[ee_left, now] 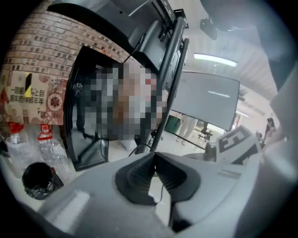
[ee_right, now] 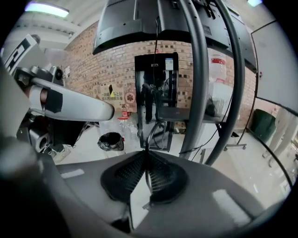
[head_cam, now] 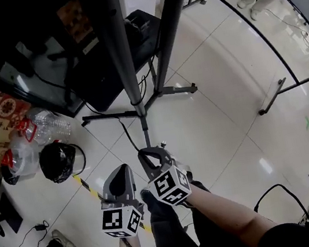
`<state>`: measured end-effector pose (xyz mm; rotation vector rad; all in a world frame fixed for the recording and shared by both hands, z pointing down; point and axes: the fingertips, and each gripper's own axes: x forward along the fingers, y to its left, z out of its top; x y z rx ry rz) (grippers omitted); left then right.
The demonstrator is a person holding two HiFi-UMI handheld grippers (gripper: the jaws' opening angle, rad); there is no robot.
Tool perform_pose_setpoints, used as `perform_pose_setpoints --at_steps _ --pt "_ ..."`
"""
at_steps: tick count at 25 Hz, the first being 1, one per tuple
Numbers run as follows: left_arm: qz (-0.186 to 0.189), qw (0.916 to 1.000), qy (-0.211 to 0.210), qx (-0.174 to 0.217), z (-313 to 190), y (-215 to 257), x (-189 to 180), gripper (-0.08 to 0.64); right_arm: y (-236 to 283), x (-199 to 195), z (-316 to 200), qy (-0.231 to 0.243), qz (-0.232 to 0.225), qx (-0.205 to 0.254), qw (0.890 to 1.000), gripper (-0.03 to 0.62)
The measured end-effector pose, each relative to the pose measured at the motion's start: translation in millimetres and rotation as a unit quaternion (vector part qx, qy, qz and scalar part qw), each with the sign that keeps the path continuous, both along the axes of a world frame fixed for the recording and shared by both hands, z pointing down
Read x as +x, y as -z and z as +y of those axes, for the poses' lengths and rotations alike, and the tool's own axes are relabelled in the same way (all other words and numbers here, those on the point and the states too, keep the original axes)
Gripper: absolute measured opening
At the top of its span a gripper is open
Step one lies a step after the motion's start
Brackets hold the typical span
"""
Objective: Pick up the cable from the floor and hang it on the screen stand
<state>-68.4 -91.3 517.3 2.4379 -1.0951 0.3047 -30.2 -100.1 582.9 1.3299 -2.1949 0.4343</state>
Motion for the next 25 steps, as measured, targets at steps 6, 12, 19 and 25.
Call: perform_pose_setpoints --at_steps 6,12,19,25 --pt "0.015 0.9997 -0.005 0.016 9.0 61.1 32.8 0.006 83.0 30.7 1.6 0.045 0.039 0.059 0.997 0.017" --pt "0.014 0.9991 0.009 0.039 7.4 107.8 36.5 0.006 148.7 47.1 -1.3 0.1 0.086 0.115 0.985 0.017" --pt "0.009 0.9975 0.019 0.068 1.4 170.3 50.1 0.006 228.6 59.4 -3.3 0.133 0.09 0.164 0.973 0.017" --pt "0.012 0.9929 0.041 0.111 -19.8 230.9 46.9 0.005 302.5 57.6 -19.0 0.165 0.077 0.217 0.959 0.017"
